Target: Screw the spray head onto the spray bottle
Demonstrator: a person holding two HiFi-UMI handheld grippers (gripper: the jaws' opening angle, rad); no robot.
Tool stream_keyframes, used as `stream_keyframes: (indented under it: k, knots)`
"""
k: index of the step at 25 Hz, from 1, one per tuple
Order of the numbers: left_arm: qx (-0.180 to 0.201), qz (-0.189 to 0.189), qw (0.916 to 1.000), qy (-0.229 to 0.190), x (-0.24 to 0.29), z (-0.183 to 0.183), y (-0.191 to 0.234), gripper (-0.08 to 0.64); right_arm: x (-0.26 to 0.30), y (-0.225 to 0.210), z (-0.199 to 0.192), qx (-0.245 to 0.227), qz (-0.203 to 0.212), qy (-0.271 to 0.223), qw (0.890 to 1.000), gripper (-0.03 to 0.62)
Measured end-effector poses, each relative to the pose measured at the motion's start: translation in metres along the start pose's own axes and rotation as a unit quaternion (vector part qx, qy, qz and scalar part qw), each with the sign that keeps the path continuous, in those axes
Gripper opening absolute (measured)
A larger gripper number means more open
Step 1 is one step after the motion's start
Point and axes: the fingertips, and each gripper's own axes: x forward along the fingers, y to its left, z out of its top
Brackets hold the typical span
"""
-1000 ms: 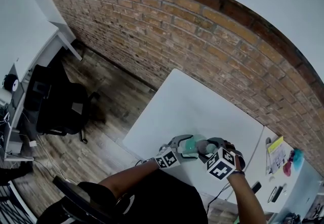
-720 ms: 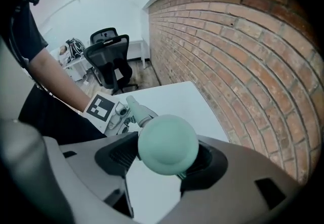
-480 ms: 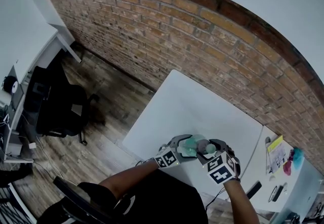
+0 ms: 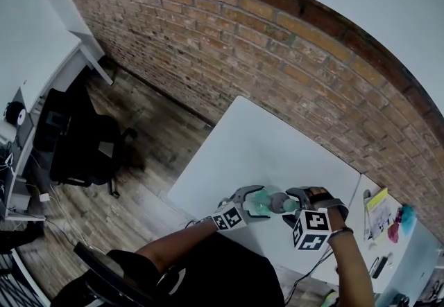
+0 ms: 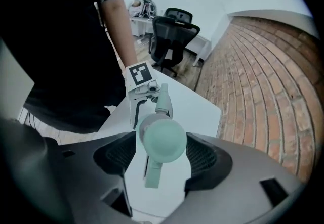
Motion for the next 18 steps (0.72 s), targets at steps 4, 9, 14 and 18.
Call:
stream_keyframes:
  k: [4,9,14,18]
  knots:
    - [-0.003,-0.001,1.0,-0.001,0.001,0.0,0.0,0.465,0.004,-0.002,0.009,-0.077,0.022,-0.01,0.997,0.29]
    - [-0.003,-0.001,1.0,0.0,0.0,0.0,0.001,0.465,0.02,0.002,-0.002,-0.18,0.046,0.055,0.981,0.287]
    - [-0.009,0.004,0.9999,0.004,0.0,-0.007,0.001,0.465,0.025,0.003,0.002,-0.128,0.049,0.043,0.99,0.285]
    - [-0.011,0.009,0.9999,0.005,-0.001,-0.008,0.0,0.465,0.026,0.005,0.003,-0.04,0.051,0.024,0.998,0.285]
